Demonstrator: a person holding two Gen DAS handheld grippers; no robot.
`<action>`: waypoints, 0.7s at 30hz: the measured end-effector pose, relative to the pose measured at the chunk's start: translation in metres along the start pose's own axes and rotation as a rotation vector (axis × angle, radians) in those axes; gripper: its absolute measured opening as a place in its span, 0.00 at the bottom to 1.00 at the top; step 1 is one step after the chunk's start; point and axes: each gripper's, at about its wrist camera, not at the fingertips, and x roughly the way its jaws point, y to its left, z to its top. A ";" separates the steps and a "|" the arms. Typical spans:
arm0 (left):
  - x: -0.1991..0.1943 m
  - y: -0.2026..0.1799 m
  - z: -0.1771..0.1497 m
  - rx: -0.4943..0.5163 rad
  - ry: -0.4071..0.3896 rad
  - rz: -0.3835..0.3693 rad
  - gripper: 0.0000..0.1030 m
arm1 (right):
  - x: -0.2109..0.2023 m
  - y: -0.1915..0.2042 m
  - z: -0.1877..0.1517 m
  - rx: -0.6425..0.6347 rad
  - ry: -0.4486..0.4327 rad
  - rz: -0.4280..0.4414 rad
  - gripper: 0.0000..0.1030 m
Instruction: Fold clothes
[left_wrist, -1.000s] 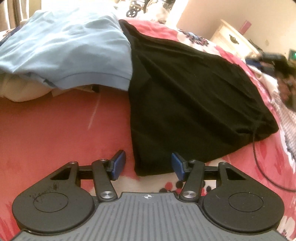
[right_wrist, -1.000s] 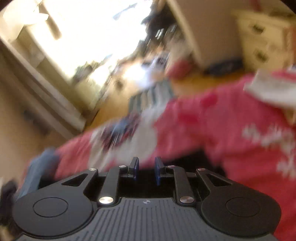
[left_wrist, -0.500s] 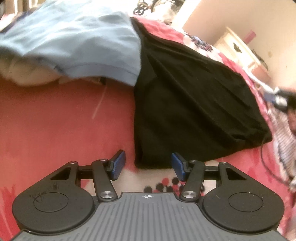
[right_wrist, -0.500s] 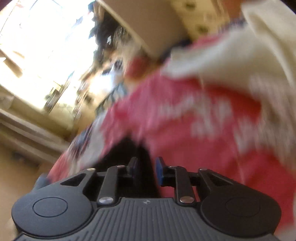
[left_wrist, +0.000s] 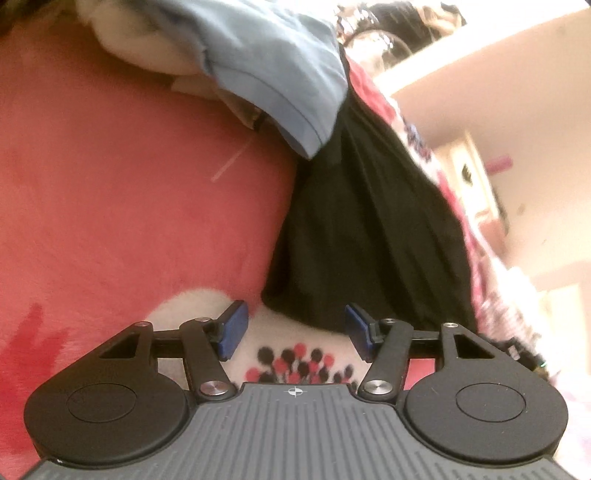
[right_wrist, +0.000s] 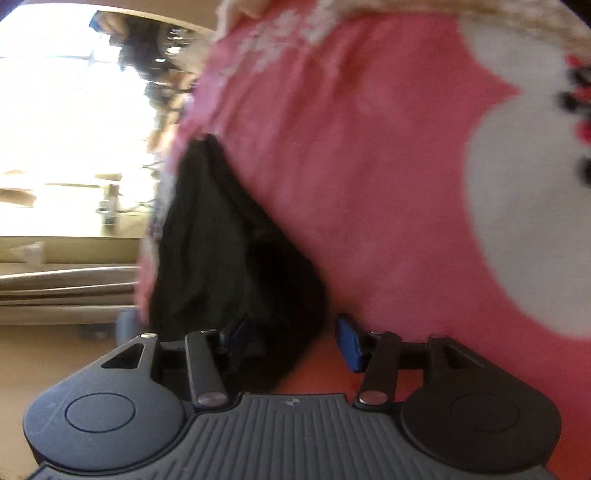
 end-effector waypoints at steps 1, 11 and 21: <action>0.001 0.003 0.001 -0.014 -0.008 -0.016 0.57 | 0.004 -0.001 0.002 -0.003 0.001 0.023 0.52; 0.020 -0.011 0.003 0.090 -0.067 -0.015 0.10 | 0.017 0.001 0.004 -0.065 0.007 0.067 0.11; -0.019 -0.038 -0.010 0.190 -0.071 0.001 0.03 | -0.038 0.017 -0.028 -0.138 -0.100 0.032 0.04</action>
